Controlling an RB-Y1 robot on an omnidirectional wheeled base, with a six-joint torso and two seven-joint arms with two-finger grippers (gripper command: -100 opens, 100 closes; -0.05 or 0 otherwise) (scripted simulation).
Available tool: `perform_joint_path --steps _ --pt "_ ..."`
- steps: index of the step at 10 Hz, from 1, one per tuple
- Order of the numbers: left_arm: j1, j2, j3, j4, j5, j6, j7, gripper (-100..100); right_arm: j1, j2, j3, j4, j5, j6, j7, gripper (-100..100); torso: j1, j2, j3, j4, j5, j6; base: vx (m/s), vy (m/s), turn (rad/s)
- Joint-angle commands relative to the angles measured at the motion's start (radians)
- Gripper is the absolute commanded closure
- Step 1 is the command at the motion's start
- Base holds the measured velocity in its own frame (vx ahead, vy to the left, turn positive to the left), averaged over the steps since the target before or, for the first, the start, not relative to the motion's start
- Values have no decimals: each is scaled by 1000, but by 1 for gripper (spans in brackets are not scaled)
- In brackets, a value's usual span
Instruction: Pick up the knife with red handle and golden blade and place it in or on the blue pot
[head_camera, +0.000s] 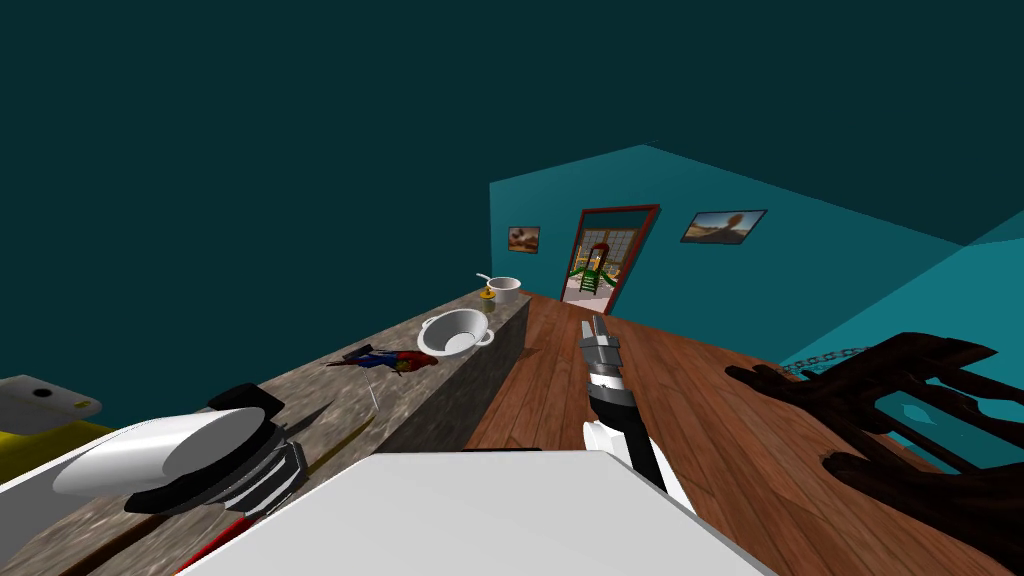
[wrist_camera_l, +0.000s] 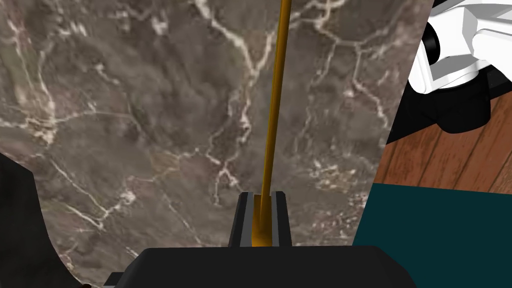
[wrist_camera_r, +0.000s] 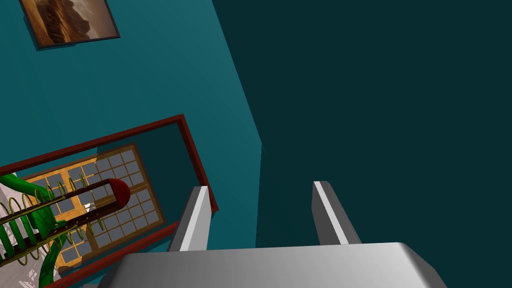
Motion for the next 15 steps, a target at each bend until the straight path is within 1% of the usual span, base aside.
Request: perform_joint_path --steps 1,3,4,5,6,7,8,9,10,11,12,13,15 --pt "0 0 0 0 0 0 0 100 0 0 0 0 0 0 0 0 0 0 0 0 0 0 0 0 0" --pt "0 0 0 0 0 0 0 100 0 0 0 0 0 0 0 0 0 0 0 0 0 0 0 0 0" --pt "0 0 0 0 0 0 0 0 0 0 0 0 0 0 0 0 0 0 0 0 0 0 0 0 0" --pt "4 14 13 -33 14 20 24 100 0 0 0 0 0 0 0 0 0 0 0 0 0 0 -1 9 42" --pt "7 22 21 -49 23 30 34 100 0 0 0 0 0 0 0 0 0 0 0 0 0 0 -5 17 40" --pt "6 15 13 -38 15 19 25 100 0 0 0 0 0 0 0 0 1 0 0 0 0 0 -3 8 4" --pt "6 16 14 -40 16 21 27 0 0 0 0 0 0 0 0 0 1 0 0 0 0 0 0 0 0" --pt "1 29 42 -52 44 26 46 100 0 0 0 0 0 0 0 0 1 0 0 0 0 0 -1 -39 66" --pt "-3 40 64 -62 67 31 62 100 0 0 0 0 0 0 0 0 -2 0 0 0 0 0 -3 -75 77" --pt "-6 46 76 -67 80 34 70 100 0 0 0 0 0 0 0 0 -5 0 0 0 -1 0 5 -80 36" --pt "-12 59 101 -77 106 42 89 100 0 0 0 0 0 0 0 0 -6 0 0 0 -1 0 13 -84 31" --pt "-15 66 115 -83 120 46 98 100 0 0 0 0 0 0 0 0 -6 -1 0 0 -1 0 27 -77 16" --pt "-27 94 168 -107 175 65 134 100 0 0 0 0 0 0 0 0 -6 -3 -1 0 -1 1 40 -85 11"
